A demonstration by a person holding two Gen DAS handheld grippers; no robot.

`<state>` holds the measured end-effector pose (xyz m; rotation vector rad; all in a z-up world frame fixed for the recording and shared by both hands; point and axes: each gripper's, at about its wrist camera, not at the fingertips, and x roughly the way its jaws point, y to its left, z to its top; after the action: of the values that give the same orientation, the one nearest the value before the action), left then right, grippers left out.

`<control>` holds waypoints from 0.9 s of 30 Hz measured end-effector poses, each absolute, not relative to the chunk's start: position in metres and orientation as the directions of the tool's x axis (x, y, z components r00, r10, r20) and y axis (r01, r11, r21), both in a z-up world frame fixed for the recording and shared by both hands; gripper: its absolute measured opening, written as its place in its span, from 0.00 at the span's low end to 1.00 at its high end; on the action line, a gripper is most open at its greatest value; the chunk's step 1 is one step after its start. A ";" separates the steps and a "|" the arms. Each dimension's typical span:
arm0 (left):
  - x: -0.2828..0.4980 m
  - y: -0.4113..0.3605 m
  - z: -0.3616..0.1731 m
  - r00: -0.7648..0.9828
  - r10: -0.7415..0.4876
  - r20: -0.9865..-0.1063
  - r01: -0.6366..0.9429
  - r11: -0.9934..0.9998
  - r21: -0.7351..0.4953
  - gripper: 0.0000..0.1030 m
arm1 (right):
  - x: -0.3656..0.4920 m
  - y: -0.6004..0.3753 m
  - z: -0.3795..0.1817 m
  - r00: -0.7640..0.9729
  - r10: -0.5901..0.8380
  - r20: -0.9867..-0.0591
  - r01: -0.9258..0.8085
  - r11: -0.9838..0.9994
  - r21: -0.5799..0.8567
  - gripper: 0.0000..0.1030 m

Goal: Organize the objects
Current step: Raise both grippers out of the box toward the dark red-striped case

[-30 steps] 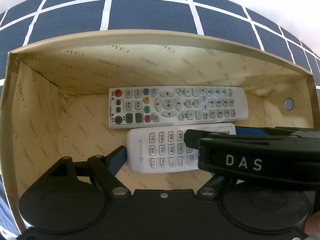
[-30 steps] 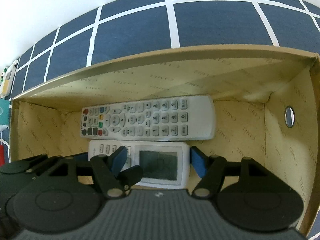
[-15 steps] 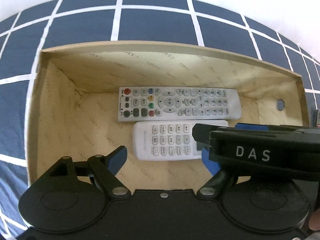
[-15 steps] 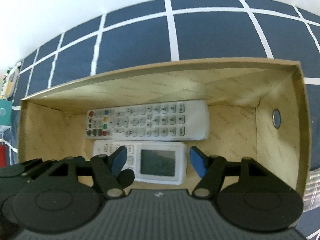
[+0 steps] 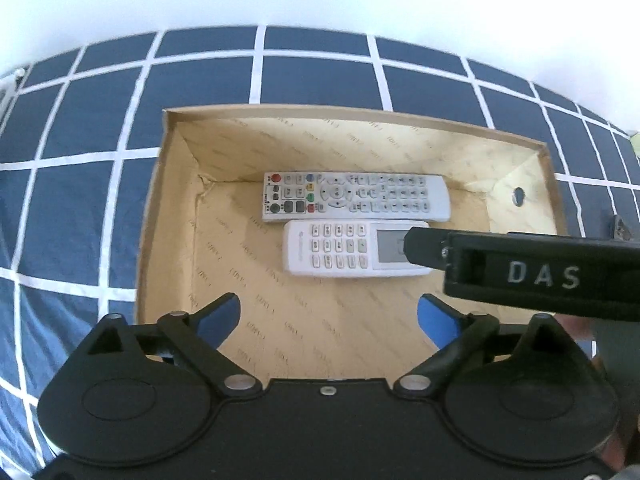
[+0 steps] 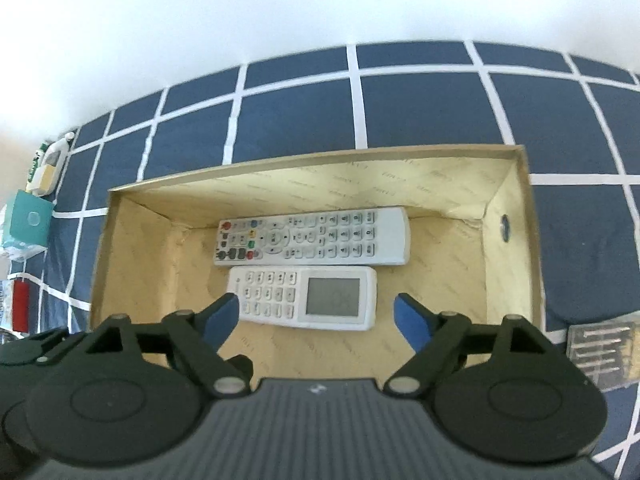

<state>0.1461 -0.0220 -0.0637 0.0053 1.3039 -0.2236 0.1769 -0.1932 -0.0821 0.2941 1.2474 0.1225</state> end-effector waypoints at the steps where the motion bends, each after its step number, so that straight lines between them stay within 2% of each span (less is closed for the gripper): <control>1: 0.141 -0.022 -0.059 0.256 -0.155 -0.954 0.168 0.979 -0.114 0.95 | 0.173 -0.194 -0.077 0.328 0.252 -0.910 0.066 0.955 0.288 0.87; 6: 0.118 -0.027 -0.038 0.296 -0.149 -0.943 0.182 0.978 -0.098 1.00 | 0.150 -0.203 -0.052 0.380 0.241 -0.893 0.074 0.954 0.289 0.94; 8: 0.110 -0.030 -0.030 0.314 -0.146 -0.938 0.190 0.978 -0.089 1.00 | 0.139 -0.208 -0.044 0.400 0.237 -0.885 0.080 0.953 0.291 1.00; 16: 0.078 -0.053 -0.008 0.347 -0.138 -0.928 0.226 0.972 -0.060 1.00 | 0.095 -0.236 -0.021 0.447 0.185 -0.875 0.133 0.954 0.270 1.00; 27: 0.050 -0.118 0.004 0.356 -0.172 -0.919 0.329 0.943 -0.049 1.00 | 0.041 -0.305 -0.008 0.466 0.096 -0.880 0.288 0.923 0.254 1.00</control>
<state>0.0504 -0.1180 0.0040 0.1526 1.1641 -0.3249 0.0410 -0.3055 -0.0080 0.3962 1.0877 -0.1217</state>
